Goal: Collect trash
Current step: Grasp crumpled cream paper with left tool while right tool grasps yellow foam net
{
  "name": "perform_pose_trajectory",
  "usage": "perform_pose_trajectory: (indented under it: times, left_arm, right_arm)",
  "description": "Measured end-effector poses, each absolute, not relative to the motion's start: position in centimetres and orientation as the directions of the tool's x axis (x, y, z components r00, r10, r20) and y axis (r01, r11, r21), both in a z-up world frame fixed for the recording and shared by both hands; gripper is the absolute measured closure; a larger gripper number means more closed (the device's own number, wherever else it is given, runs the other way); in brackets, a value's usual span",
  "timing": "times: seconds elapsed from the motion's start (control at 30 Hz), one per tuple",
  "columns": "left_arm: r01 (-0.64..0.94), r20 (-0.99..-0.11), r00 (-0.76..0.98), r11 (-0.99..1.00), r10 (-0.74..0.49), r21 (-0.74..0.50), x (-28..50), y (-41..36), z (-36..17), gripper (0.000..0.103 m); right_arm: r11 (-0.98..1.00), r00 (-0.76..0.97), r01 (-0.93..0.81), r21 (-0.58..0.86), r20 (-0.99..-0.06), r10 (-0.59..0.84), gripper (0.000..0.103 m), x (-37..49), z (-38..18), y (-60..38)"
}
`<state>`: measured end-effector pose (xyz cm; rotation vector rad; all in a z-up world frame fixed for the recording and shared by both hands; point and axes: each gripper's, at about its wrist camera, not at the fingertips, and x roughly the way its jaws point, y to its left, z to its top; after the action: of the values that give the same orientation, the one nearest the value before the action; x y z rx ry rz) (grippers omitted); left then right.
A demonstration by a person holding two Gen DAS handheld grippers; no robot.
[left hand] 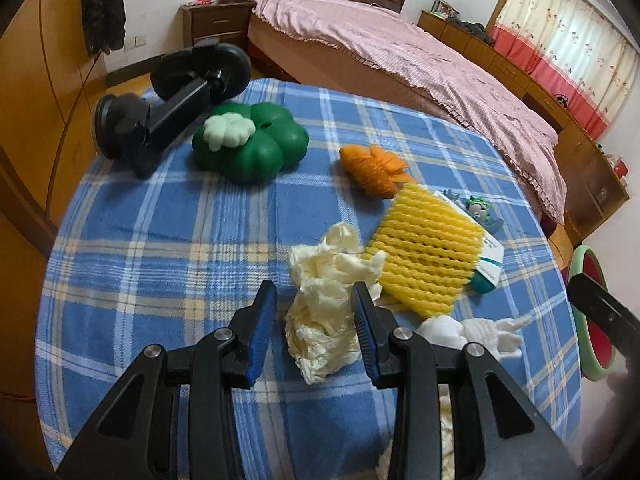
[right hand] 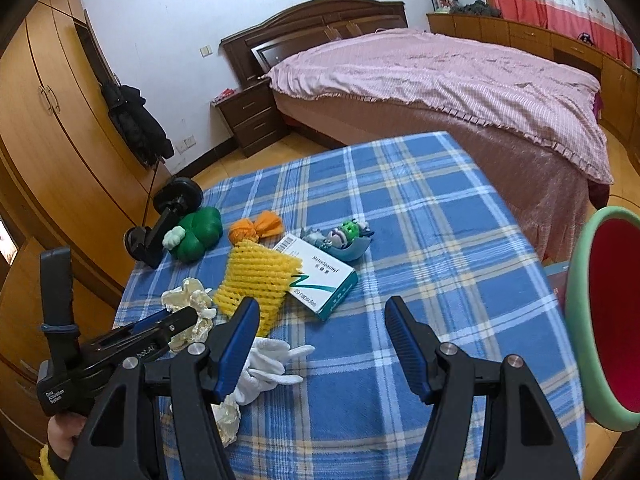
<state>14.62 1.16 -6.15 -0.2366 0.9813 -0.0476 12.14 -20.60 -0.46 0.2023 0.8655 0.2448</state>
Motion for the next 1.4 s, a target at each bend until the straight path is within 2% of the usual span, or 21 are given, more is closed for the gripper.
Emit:
perform_pose_trajectory:
  times: [0.2,0.3,0.33,0.4,0.5,0.67,0.8,1.27,1.37,1.4]
  left_arm:
    - [-0.047,-0.808,0.558,0.965,-0.189,-0.258,15.1,1.3,-6.7,0.065]
    - [-0.033,-0.800,0.561,0.960,-0.211,-0.276,14.9,1.3,-6.8,0.072]
    - [-0.030,-0.793,0.571,0.960,-0.213,-0.279,14.8,1.4,-6.7,0.077]
    - [-0.029,-0.784,0.579,0.956,-0.223,-0.293,14.6,1.8,-6.3,0.081]
    - [-0.051,-0.771,0.609,0.961,-0.185,-0.271,13.9,2.7,-5.4,0.081]
    - [-0.107,-0.760,0.641,0.968,-0.107,-0.227,13.0,4.7,-4.5,0.081]
    - [-0.143,-0.759,0.645,0.963,-0.085,-0.230,12.6,6.3,-4.5,0.081]
    - [-0.182,-0.739,0.669,0.947,-0.077,-0.264,11.7,9.2,-5.0,0.081]
    - [-0.188,-0.741,0.666,0.942,-0.086,-0.278,11.7,9.7,-5.4,0.081]
    - [-0.188,-0.742,0.664,0.941,-0.089,-0.281,11.7,9.7,-5.5,0.081]
  right_arm:
    - [0.947,0.595,-0.143,0.286,-0.740,0.313,0.035,13.2,-1.5,-19.4]
    - [0.944,0.584,-0.159,0.290,-0.743,0.327,0.035,13.6,-1.8,-18.6]
    - [0.943,0.582,-0.165,0.288,-0.744,0.329,0.035,13.7,-1.9,-18.3]
    - [0.942,0.575,-0.178,0.285,-0.746,0.335,0.037,13.8,-1.9,-17.7]
    - [0.940,0.561,-0.199,0.278,-0.754,0.342,0.041,14.0,-2.1,-16.7]
    - [0.932,0.536,-0.234,0.277,-0.763,0.361,0.041,14.2,-2.5,-14.8]
    - [0.928,0.503,-0.248,0.279,-0.782,0.369,0.046,15.0,-3.4,-13.4]
    - [0.948,0.474,-0.201,0.246,-0.823,0.314,0.049,17.0,-6.4,-10.9]
    - [0.952,0.491,-0.189,0.239,-0.817,0.302,0.055,16.9,-6.5,-10.9]
    - [0.955,0.498,-0.185,0.232,-0.816,0.295,0.061,16.9,-6.5,-11.0]
